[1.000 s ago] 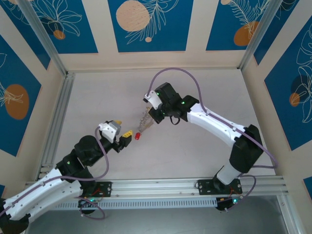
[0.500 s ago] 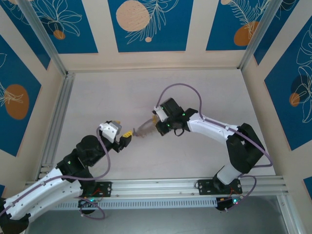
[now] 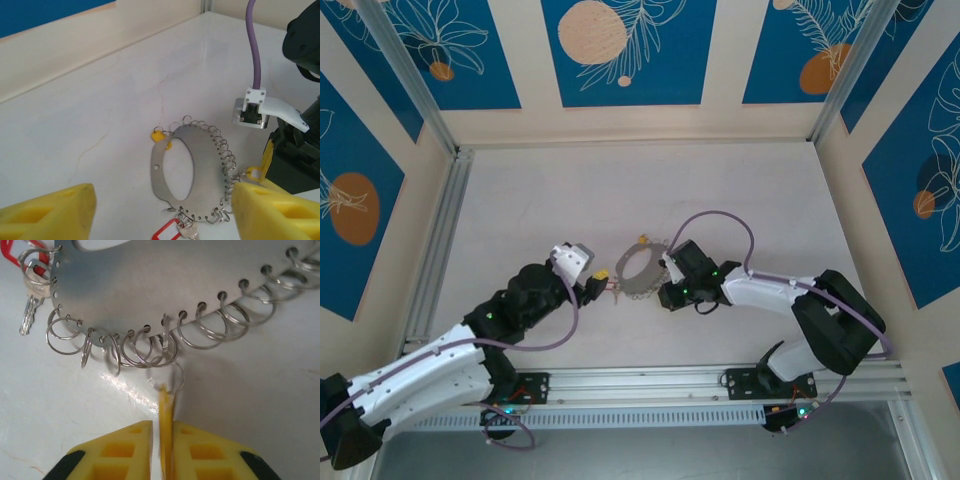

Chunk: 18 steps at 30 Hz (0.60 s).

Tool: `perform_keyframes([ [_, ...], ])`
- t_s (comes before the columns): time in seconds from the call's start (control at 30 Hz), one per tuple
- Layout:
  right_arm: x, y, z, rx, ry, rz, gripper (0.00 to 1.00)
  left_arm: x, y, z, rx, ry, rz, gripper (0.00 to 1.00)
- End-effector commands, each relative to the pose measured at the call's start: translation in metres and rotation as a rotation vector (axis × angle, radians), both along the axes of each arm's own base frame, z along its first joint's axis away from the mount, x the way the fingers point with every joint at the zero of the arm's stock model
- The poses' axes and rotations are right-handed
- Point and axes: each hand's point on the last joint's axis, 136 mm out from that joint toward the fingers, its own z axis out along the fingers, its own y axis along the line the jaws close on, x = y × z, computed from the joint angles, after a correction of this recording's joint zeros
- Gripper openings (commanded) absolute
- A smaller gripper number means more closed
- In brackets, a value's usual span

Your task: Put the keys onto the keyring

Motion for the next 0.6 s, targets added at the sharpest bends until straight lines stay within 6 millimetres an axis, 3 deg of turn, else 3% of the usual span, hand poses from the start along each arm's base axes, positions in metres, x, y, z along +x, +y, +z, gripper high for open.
perform_keyframes([
  [0.0, 0.006, 0.015, 0.023, 0.113, -0.087, -0.001, 0.31, 0.004, -0.012, 0.03, -0.073, -0.024, -0.03, 0.81],
  [0.07, 0.007, 0.012, 0.035, 0.096, -0.157, 0.006, 0.39, 0.004, -0.011, 0.031, -0.084, -0.016, -0.024, 0.85],
  [0.17, 0.012, 0.001, 0.059, 0.067, -0.278, -0.004, 0.6, 0.006, -0.005, 0.035, -0.102, -0.015, 0.002, 0.89],
  [0.2, 0.015, -0.004, 0.068, 0.058, -0.321, -0.014, 0.73, 0.007, -0.002, 0.036, -0.104, -0.014, 0.013, 0.92],
  [0.23, 0.018, -0.01, 0.077, 0.049, -0.361, -0.024, 0.95, 0.007, 0.002, 0.037, -0.104, -0.012, 0.024, 0.95],
  [0.27, 0.02, -0.014, 0.087, 0.046, -0.397, -0.035, 0.99, 0.008, 0.006, 0.038, -0.102, -0.012, 0.037, 0.98],
  [0.4, 0.037, -0.041, 0.126, 0.003, -0.552, -0.117, 0.99, 0.024, 0.041, 0.032, -0.131, -0.008, 0.189, 1.0],
  [0.57, 0.066, -0.091, 0.167, 0.05, -0.742, -0.28, 0.99, 0.071, 0.115, -0.002, -0.194, 0.097, 0.525, 1.0],
])
